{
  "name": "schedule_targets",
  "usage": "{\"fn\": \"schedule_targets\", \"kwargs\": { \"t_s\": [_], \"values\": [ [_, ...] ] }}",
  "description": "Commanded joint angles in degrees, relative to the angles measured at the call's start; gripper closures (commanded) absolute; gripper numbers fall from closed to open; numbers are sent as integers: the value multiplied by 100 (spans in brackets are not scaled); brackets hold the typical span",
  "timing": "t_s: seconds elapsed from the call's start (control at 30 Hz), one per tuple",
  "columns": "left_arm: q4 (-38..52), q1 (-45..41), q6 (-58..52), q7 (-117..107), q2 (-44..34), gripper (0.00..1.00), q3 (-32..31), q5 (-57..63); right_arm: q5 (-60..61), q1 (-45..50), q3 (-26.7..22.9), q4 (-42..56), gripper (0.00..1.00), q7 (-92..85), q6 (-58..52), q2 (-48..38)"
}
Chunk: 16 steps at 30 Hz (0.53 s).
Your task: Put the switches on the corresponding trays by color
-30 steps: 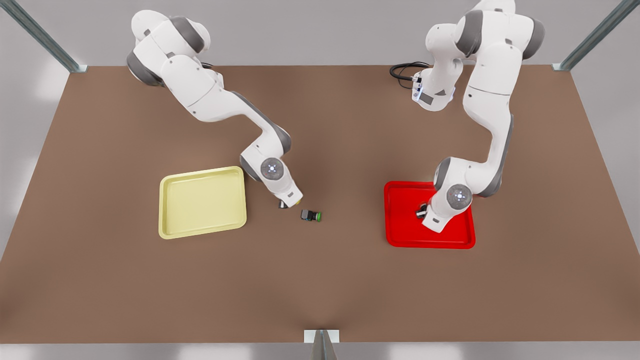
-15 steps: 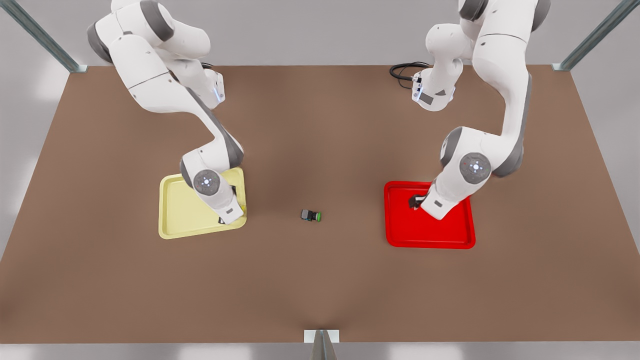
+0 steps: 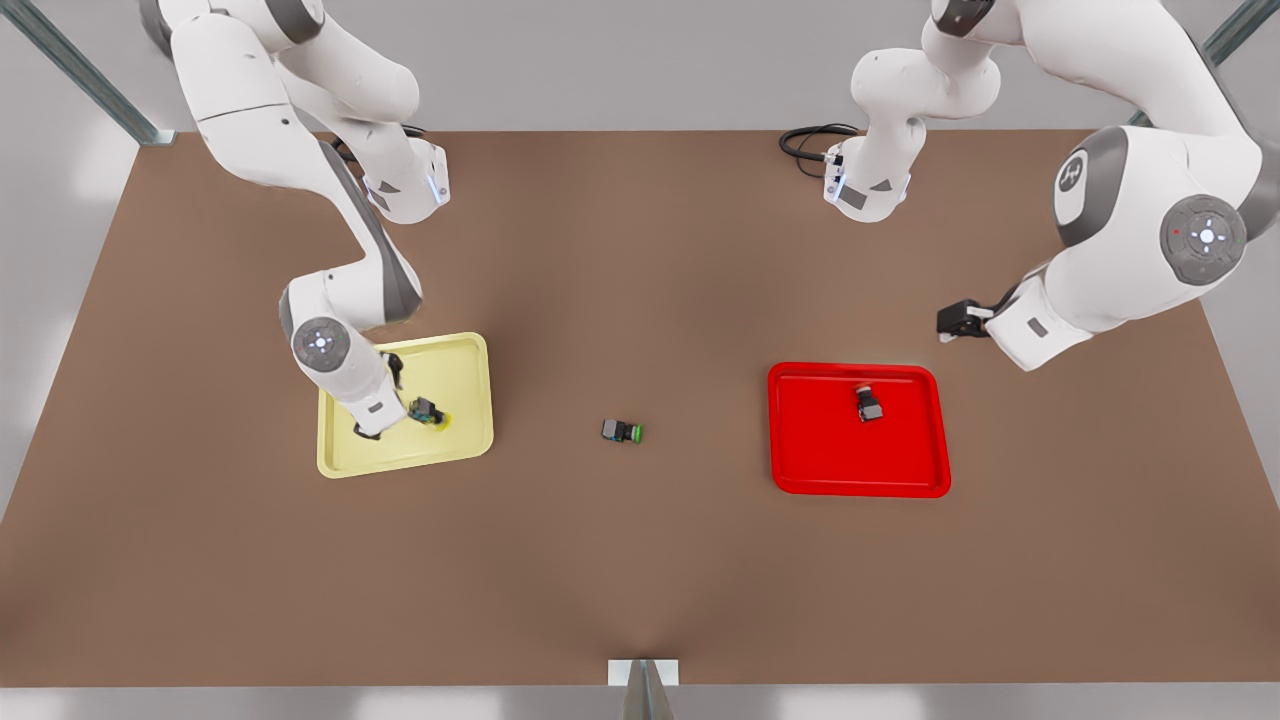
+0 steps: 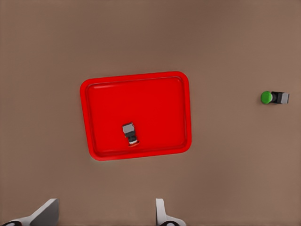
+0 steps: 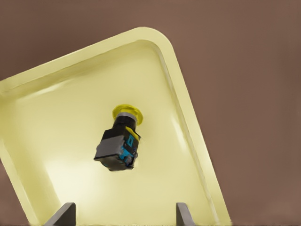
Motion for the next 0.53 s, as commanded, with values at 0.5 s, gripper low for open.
{"fn": "schedule_targets", "kwargs": {
  "t_s": [0.5],
  "values": [
    [34,1,58,-42,74,0,-3,6,171,-21,-737,3174,0,6288,-4753,-2202]
  ]
}}
